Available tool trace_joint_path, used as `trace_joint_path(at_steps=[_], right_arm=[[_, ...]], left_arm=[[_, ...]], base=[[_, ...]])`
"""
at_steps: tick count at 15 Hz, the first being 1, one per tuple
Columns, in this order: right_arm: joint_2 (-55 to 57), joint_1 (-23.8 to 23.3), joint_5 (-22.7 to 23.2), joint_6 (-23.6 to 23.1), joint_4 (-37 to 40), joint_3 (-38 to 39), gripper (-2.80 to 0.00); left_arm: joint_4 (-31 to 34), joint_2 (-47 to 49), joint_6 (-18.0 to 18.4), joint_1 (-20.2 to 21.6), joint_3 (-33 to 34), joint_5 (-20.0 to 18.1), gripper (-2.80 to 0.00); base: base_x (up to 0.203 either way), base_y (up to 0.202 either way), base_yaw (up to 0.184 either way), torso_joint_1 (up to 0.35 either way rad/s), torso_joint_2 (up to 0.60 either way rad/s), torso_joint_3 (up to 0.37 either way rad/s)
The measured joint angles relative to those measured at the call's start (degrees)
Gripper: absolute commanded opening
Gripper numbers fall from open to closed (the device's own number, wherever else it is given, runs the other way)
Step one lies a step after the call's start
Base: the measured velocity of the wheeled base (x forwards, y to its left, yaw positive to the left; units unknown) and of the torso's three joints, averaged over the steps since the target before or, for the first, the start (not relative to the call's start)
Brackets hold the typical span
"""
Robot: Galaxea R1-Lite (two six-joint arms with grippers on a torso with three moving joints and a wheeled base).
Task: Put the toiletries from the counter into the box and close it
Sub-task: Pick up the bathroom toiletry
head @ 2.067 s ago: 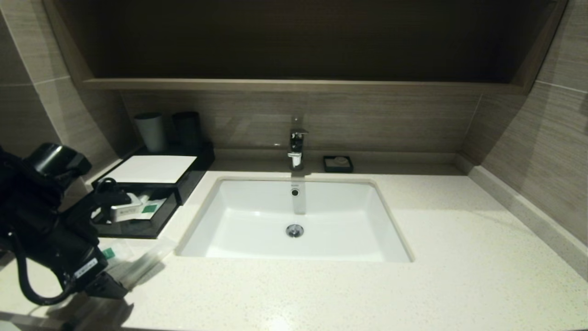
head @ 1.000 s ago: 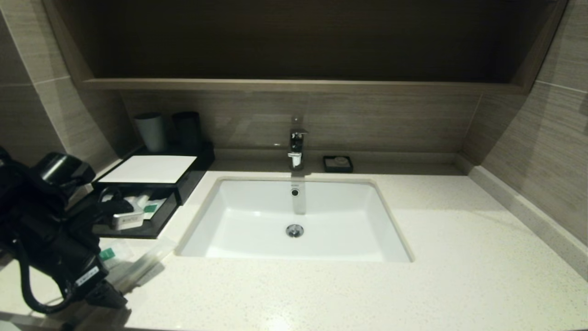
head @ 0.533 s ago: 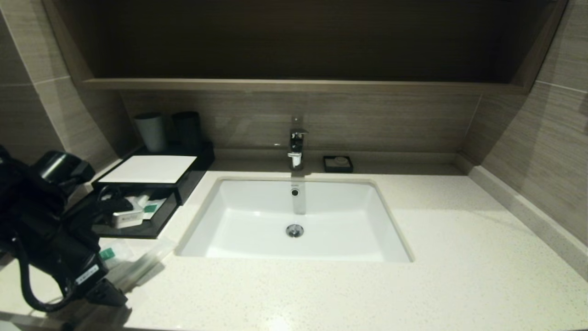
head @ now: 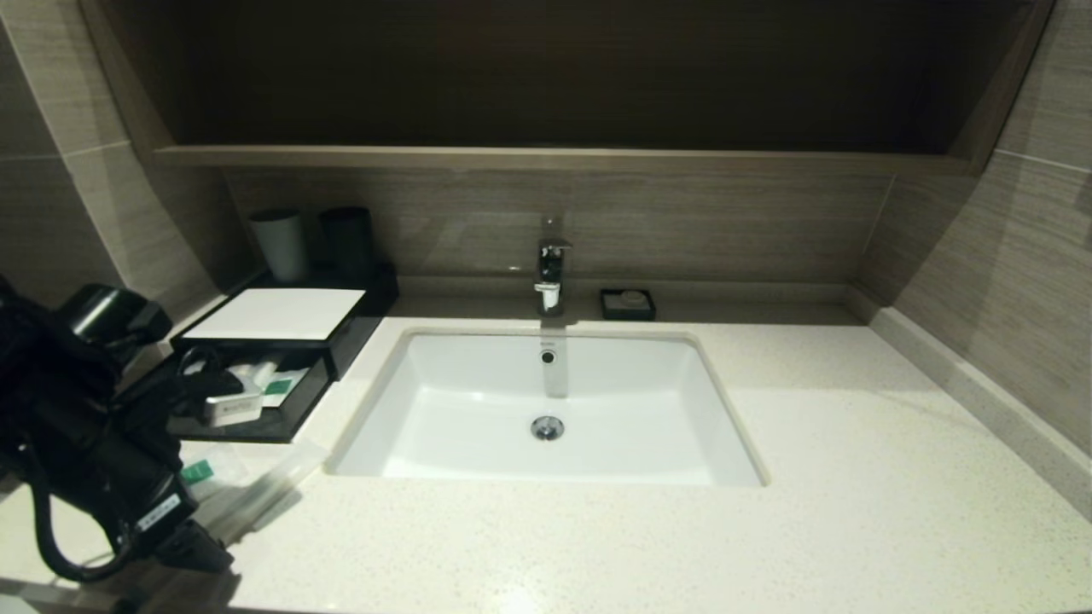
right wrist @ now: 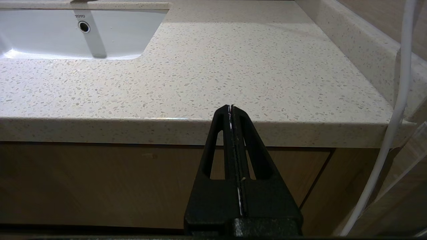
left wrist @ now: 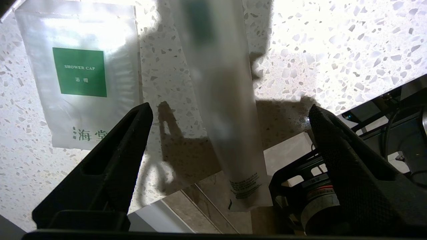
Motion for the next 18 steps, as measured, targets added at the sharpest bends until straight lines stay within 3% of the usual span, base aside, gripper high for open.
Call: trace_joint_path(at_steps=[18], right_arm=[[0.00,0.00,0.00,0.00,0.01,0.00,-2.80]], left_arm=[[-0.96,1.10,-0.52,-0.02,0.39,0.16,0.00]], base=[[0.000,0.000,0.000,0.000,0.00,0.000]])
